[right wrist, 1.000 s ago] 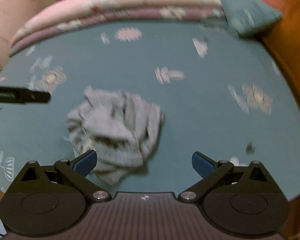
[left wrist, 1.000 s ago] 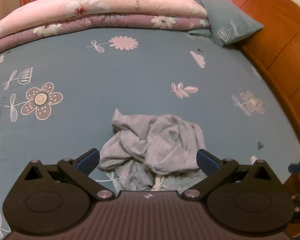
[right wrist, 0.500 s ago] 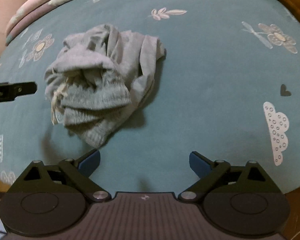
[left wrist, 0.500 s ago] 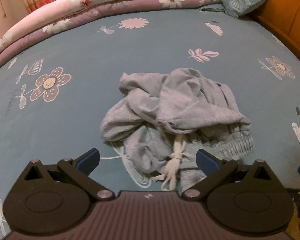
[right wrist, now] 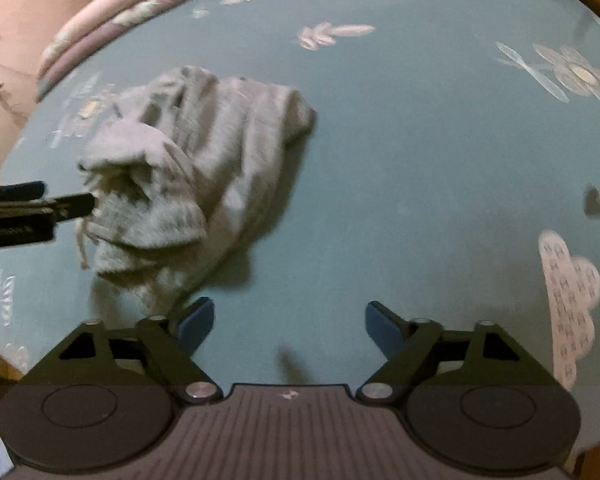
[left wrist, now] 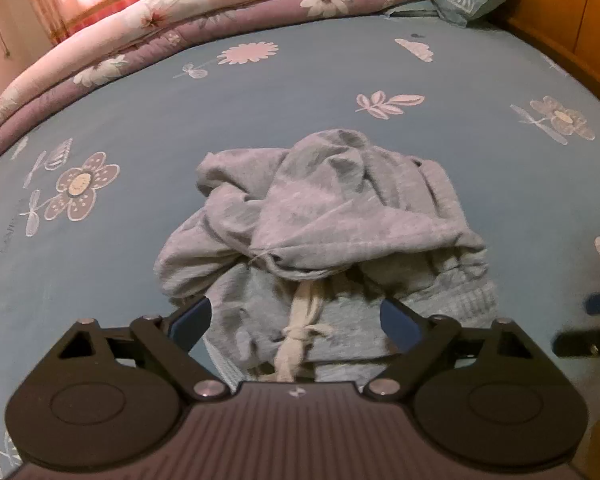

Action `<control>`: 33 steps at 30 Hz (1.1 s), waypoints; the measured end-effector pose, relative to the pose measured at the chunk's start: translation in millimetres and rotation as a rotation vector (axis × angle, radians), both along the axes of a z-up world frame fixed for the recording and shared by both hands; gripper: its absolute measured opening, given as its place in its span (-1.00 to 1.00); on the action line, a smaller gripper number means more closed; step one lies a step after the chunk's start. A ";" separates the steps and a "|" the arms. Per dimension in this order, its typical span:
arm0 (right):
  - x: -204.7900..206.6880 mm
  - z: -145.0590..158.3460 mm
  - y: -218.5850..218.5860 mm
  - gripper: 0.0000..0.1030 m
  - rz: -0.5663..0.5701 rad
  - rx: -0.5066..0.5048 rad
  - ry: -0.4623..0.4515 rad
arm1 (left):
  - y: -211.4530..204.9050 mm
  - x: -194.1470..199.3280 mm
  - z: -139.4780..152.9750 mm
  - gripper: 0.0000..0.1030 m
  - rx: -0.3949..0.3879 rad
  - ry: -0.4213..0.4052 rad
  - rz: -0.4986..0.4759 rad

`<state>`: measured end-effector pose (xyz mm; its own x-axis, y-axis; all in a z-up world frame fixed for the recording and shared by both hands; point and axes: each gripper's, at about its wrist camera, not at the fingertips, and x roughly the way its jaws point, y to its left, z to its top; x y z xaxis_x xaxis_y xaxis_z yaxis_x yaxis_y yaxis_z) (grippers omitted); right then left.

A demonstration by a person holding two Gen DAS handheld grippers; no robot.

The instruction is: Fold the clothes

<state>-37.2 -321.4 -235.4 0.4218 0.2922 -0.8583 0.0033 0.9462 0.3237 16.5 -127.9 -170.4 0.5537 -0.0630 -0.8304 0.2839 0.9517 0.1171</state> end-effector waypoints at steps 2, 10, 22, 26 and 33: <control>12.2 4.6 -0.6 0.59 0.021 0.027 -0.027 | -0.8 -1.1 -0.9 0.76 0.002 -0.001 0.005; 53.6 14.6 28.0 0.59 0.169 0.079 -0.123 | 7.8 -6.6 -1.4 0.75 0.045 -0.035 -0.011; 78.5 -5.8 68.3 0.30 0.220 0.054 -0.105 | 13.4 2.9 11.4 0.75 0.062 -0.151 -0.287; 78.4 -14.4 69.5 0.11 0.187 0.063 -0.076 | 1.8 11.1 16.4 0.75 0.102 -0.193 -0.560; 79.4 -5.5 63.0 -0.60 0.177 0.063 -0.069 | -21.1 16.5 6.5 0.76 0.334 -0.222 -0.990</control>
